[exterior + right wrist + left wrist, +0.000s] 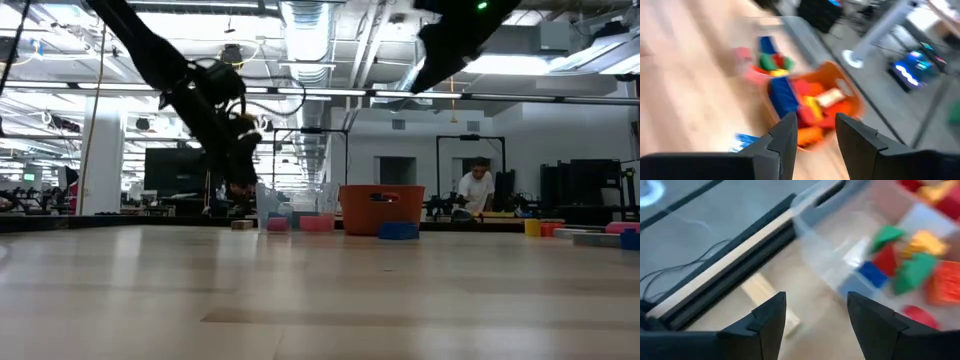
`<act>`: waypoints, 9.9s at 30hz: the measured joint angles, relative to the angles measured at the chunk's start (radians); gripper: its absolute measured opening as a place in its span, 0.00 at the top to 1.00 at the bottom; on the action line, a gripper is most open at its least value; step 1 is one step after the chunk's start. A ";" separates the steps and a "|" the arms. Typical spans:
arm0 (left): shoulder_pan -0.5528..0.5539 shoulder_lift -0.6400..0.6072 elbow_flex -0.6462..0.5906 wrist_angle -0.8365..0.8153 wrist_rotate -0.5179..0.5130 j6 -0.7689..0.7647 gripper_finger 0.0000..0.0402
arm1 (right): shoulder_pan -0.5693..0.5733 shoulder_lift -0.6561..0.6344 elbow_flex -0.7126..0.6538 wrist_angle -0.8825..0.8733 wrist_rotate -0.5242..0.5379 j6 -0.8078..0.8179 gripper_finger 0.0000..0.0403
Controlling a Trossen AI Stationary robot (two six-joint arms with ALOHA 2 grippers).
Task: Sort blocks by size
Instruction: Put the wood rectangle block into the orange bin, then put the blue rectangle game piece into the orange bin, then put the yellow half-circle block into the clear bin
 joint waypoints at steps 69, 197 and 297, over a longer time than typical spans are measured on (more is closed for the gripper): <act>-0.301 0.167 0.174 0.302 0.036 0.124 0.75 | 0.274 0.117 0.000 0.068 0.011 0.278 0.59; -0.908 -0.582 -0.356 0.096 -0.549 -0.045 0.30 | -0.657 0.352 0.451 -0.597 -0.482 -0.429 0.40; -0.944 -0.582 -0.355 0.053 -0.584 0.006 0.30 | -0.833 0.428 0.075 -0.546 -0.627 0.047 0.39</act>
